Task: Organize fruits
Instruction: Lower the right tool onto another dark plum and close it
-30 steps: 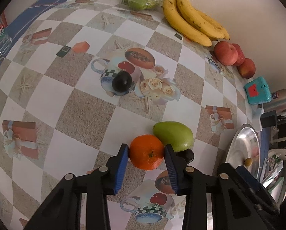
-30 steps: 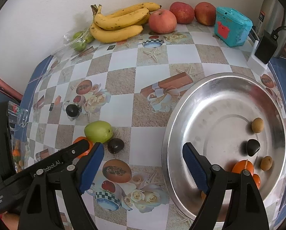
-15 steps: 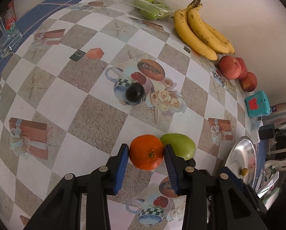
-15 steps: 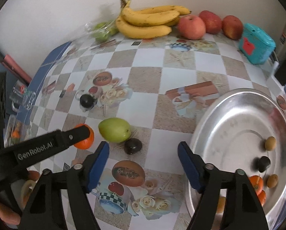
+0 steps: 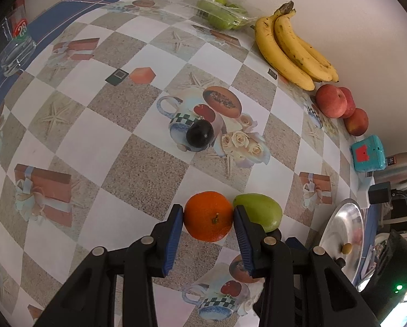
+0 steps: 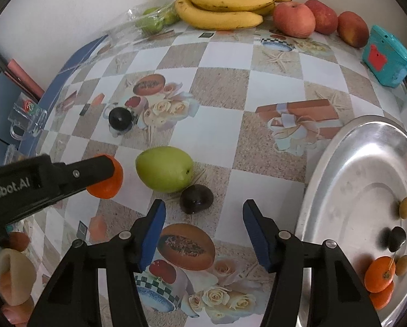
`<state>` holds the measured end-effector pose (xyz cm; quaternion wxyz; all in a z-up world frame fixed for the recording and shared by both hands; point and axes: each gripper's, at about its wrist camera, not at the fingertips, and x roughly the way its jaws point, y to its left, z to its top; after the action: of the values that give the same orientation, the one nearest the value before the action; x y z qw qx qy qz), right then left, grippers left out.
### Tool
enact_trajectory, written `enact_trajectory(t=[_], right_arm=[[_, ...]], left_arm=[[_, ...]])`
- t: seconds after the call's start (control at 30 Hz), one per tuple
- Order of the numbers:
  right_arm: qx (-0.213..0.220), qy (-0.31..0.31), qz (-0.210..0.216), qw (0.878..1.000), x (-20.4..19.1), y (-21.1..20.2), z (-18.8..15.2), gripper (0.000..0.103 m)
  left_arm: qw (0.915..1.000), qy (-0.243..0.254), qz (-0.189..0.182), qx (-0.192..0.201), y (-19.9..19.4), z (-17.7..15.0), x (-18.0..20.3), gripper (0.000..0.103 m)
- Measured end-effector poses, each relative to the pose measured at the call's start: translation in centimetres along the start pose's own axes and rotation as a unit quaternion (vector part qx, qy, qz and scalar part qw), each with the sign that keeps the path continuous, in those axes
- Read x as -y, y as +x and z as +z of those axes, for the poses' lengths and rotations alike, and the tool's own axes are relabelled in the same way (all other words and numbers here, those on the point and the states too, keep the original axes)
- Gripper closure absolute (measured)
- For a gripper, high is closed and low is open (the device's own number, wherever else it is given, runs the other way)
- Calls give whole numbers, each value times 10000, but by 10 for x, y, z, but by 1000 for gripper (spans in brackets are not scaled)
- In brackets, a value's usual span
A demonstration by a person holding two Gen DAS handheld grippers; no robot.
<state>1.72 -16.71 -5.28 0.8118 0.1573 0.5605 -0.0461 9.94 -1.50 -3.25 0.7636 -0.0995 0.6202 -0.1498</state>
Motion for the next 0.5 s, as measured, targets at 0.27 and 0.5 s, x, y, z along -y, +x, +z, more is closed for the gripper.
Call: enact_trajectory(t=[0.27, 0.5], right_arm=[[29, -207, -152, 9997, -7, 7, 1, 42], [143, -159, -202, 9996, -5, 7, 3, 56]], left_arm=[[10000, -66, 18, -9, 1, 0, -3, 62], [10000, -70, 28, -11, 0, 0, -3, 62]])
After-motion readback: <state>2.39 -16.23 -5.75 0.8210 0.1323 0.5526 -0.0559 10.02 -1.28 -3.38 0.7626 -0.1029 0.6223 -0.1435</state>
